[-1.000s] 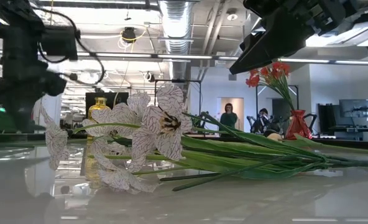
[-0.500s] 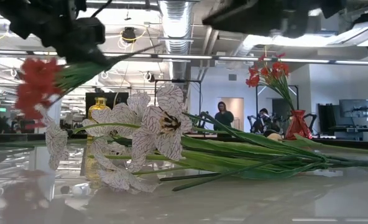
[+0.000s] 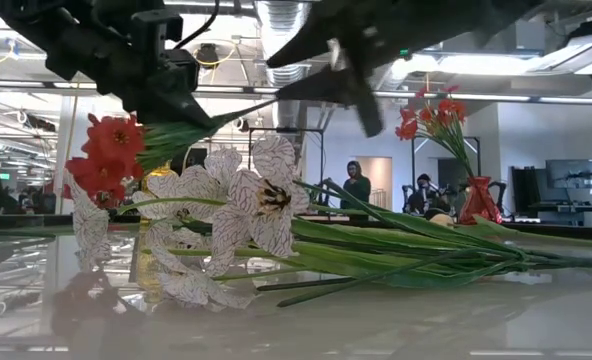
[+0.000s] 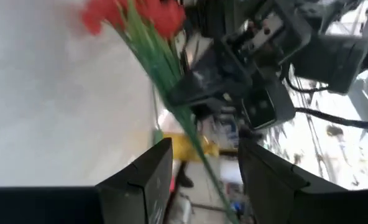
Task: Sort flowers into vase by color
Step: Put the red flowers into the red vase
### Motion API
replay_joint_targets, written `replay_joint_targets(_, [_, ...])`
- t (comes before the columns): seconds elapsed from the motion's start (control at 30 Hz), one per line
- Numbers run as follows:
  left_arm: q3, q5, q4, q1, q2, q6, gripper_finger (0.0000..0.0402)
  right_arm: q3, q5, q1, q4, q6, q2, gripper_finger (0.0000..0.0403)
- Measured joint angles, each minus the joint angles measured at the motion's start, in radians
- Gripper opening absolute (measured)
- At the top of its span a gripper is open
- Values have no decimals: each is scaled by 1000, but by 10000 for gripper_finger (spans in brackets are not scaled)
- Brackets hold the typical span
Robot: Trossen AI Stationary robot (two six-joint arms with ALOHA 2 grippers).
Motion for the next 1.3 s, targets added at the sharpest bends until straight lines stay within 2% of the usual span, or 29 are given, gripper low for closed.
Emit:
replay_joint_targets(0.1, [0, 16, 61, -5, 31, 0, 6, 63, 24, -3, -4, -51, 68, 207])
replay_joint_targets(0.33, [1, 36, 86, -5, 44, 1, 6, 165, 104, -30, -3, -144, 175, 207])
replay_joint_targets(0.6, [1, 44, 85, -15, 44, 20, 6, 197, 111, -52, -61, -135, 195, 197])
replay_joint_targets(0.73, [1, 45, 85, -14, 44, 27, 6, 197, 107, -52, -61, -131, 195, 162])
replay_joint_targets(1.07, [0, 46, 79, -21, 44, 64, 6, 196, 101, -52, -90, -88, 195, 37])
replay_joint_targets(1.17, [0, 38, 79, -28, 44, 81, 11, 197, 98, -52, -119, -61, 194, 25])
replay_joint_targets(1.3, [0, 8, 79, -31, 44, 109, 40, 197, 75, -50, -169, 10, 192, 18])
